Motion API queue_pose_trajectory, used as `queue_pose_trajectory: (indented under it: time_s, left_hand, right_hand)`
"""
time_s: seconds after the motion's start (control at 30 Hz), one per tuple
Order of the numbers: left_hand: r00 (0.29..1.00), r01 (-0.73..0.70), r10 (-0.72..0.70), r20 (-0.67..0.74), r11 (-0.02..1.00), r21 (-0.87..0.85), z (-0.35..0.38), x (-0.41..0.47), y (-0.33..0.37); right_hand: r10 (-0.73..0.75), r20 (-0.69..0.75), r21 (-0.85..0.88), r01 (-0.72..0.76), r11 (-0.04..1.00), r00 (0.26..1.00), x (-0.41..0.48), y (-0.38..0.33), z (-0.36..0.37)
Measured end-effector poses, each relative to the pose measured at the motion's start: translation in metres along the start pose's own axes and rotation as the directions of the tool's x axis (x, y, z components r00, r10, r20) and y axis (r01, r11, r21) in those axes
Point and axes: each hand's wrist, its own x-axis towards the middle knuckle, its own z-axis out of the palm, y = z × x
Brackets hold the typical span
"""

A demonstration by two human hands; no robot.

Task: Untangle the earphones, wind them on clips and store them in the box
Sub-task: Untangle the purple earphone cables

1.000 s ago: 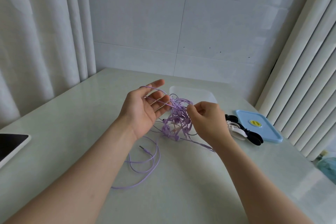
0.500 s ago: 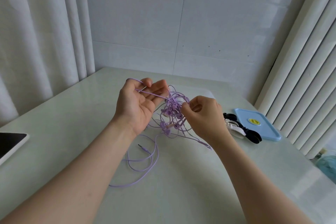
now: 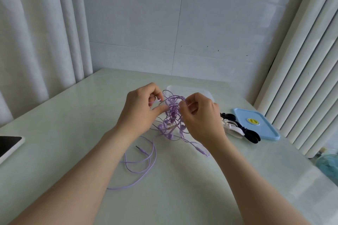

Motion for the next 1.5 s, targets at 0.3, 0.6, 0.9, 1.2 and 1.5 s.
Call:
queue_pose_trajectory:
  time_s: [0.3, 0.6, 0.9, 1.2, 1.5]
  left_hand:
    - [0.995, -0.092, 0.074, 0.068, 0.943, 0.321, 0.003, -0.007, 0.002]
    - [0.975, -0.22, 0.193, 0.113, 0.917, 0.333, 0.003, -0.006, 0.005]
    - [0.974, -0.218, 0.227, 0.011, 0.918, 0.33, 0.007, -0.003, 0.003]
    - [0.965, -0.229, 0.255, -0.057, 0.93, 0.286, 0.01, -0.005, 0.006]
    - [0.955, 0.03, -0.051, -0.292, 0.997, -0.075, 0.011, 0.003, 0.009]
  right_hand:
    - [-0.063, 0.069, 0.038, 0.061, 0.997, 0.996, -0.002, -0.001, -0.001]
    - [-0.08, 0.148, 0.13, 0.06, 0.99, 0.986, -0.003, -0.004, 0.001]
    - [0.001, 0.056, 0.162, -0.01, 0.987, 0.998, -0.001, -0.005, -0.003]
    - [0.167, 0.285, 0.344, -0.264, 0.901, 0.944, -0.001, -0.01, -0.012]
    - [0.259, 0.444, 0.176, -0.367, 0.914, 0.858, -0.004, -0.011, -0.014]
